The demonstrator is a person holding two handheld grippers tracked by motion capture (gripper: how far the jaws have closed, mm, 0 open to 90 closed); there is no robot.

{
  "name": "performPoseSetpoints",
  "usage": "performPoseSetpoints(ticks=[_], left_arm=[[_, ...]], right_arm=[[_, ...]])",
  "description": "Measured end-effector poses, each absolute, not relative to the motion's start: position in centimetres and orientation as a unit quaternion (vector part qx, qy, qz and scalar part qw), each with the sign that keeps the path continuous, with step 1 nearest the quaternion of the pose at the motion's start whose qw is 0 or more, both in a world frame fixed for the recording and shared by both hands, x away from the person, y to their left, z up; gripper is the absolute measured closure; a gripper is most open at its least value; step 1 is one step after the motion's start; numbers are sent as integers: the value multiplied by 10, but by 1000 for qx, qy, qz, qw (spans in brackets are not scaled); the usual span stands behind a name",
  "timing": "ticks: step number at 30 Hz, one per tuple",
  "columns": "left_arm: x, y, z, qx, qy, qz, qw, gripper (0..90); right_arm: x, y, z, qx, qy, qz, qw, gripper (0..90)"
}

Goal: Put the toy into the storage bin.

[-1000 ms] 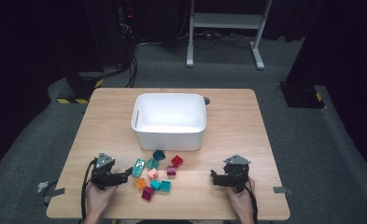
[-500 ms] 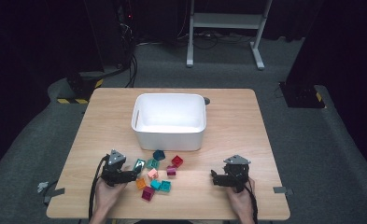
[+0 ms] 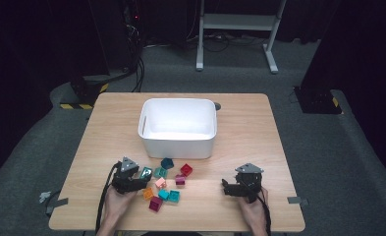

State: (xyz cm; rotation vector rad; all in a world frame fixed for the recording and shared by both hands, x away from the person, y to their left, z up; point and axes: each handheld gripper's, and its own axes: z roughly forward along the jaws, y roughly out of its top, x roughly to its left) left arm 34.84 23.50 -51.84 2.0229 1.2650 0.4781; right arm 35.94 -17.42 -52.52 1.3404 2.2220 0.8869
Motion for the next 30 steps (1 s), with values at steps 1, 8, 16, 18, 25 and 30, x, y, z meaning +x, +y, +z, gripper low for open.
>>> performPoseSetpoints(ticks=[1,8,16,18,25,30], left_arm=[[348,235,-518,780,488,184,347,390],[349,234,-520,785,480,192,340,466],[349,234,-520,787,474,203,339,575],[349,234,-520,788,472,204,339,580],[347,236,-516,781,472,208,352,584],[346,238,-510,786,466,207,351,584]], right_arm=[[359,-174,-525,479,794,317,198,70],[359,-174,-525,479,794,317,198,70],[359,-174,-525,479,794,317,198,70],[359,-174,-525,479,794,317,199,70],[359,-174,-525,479,794,317,198,70],[359,-174,-525,479,794,317,198,70]])
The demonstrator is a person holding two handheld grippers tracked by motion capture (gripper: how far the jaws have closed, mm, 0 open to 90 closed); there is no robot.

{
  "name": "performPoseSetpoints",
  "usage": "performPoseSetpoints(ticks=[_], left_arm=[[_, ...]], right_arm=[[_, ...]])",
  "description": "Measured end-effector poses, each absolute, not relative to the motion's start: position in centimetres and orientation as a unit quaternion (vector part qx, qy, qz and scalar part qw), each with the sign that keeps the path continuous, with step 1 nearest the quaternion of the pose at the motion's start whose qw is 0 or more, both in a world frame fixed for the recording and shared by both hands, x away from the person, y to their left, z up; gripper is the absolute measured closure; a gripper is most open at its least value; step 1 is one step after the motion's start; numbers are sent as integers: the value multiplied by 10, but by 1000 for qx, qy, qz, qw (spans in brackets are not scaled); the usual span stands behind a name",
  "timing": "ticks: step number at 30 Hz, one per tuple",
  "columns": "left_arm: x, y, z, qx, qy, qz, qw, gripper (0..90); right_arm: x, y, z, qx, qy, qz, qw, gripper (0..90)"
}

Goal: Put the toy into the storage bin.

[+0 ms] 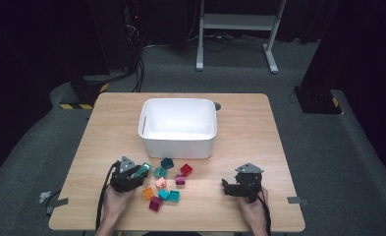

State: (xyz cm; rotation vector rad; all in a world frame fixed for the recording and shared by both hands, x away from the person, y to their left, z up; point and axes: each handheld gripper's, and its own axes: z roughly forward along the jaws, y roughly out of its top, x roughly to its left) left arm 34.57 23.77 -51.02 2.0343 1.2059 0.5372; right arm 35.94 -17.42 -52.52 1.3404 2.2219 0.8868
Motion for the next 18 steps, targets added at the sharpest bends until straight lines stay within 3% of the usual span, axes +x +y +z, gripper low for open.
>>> performPoseSetpoints(ticks=[18], left_arm=[[345,241,-486,796,441,186,370,585]], right_arm=[[359,-174,-525,479,794,317,199,70]])
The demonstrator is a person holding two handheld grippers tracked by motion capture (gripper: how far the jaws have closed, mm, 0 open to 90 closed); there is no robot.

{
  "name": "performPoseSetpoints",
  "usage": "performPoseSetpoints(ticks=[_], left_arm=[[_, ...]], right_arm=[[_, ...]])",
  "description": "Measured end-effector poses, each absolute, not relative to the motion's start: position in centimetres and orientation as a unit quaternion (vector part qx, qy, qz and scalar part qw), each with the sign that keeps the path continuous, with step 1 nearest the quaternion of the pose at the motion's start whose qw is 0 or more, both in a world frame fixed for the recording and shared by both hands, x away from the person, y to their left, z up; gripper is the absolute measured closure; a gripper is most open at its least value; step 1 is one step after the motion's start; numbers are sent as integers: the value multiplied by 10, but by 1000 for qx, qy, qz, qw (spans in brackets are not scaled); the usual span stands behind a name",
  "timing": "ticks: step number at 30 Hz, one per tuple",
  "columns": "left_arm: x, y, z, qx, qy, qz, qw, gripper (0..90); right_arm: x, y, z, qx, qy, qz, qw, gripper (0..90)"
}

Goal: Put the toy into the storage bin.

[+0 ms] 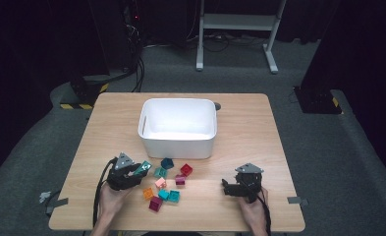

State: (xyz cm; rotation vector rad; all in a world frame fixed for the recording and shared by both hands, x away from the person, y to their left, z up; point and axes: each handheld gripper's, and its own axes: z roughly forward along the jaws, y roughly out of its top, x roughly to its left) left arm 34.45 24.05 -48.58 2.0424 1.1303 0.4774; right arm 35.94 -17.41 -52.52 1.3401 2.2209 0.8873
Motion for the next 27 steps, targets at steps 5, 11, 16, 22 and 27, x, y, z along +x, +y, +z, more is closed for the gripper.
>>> performPoseSetpoints(ticks=[5,11,16,22,27], left_arm=[[344,240,-477,795,438,184,377,585],[344,241,-466,797,435,182,378,586],[347,241,-459,795,438,173,383,586],[348,238,-457,799,438,164,377,586],[348,238,-448,797,440,159,383,586]], right_arm=[[359,-174,-525,479,794,317,199,70],[359,-174,-525,479,794,317,199,70],[359,-174,-525,479,794,317,199,70],[359,-174,-525,481,793,317,199,71],[359,-174,-525,481,793,317,199,71]])
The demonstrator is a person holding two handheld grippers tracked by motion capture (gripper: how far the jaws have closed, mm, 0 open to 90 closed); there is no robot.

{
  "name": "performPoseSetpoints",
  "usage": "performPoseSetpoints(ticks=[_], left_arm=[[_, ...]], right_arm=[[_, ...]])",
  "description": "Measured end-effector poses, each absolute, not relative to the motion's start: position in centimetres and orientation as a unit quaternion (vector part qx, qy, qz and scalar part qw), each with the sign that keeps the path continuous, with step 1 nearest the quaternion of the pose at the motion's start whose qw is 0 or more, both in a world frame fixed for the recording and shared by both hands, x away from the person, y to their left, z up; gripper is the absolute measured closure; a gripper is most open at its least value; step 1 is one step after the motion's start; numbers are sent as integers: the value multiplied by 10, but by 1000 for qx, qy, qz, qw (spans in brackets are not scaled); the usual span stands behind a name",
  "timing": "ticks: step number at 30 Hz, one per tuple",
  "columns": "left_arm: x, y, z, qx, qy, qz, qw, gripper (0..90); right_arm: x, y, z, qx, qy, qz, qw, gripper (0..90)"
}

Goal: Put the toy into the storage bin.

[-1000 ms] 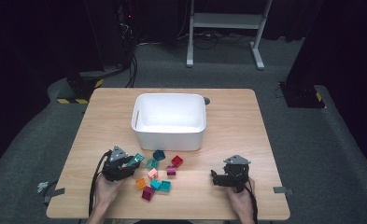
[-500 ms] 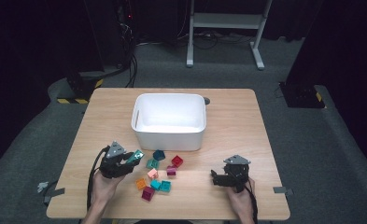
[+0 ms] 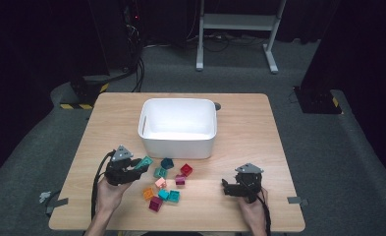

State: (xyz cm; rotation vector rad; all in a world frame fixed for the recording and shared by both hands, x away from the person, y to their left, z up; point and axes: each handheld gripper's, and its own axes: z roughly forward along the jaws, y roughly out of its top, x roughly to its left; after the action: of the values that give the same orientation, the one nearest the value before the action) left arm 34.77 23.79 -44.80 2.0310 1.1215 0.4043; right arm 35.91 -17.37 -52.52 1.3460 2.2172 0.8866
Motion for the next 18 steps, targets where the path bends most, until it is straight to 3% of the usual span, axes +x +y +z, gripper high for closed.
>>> performPoseSetpoints(ticks=[18], left_arm=[[354,239,-410,797,431,159,392,585]], right_arm=[[359,-174,-525,481,793,317,199,73]])
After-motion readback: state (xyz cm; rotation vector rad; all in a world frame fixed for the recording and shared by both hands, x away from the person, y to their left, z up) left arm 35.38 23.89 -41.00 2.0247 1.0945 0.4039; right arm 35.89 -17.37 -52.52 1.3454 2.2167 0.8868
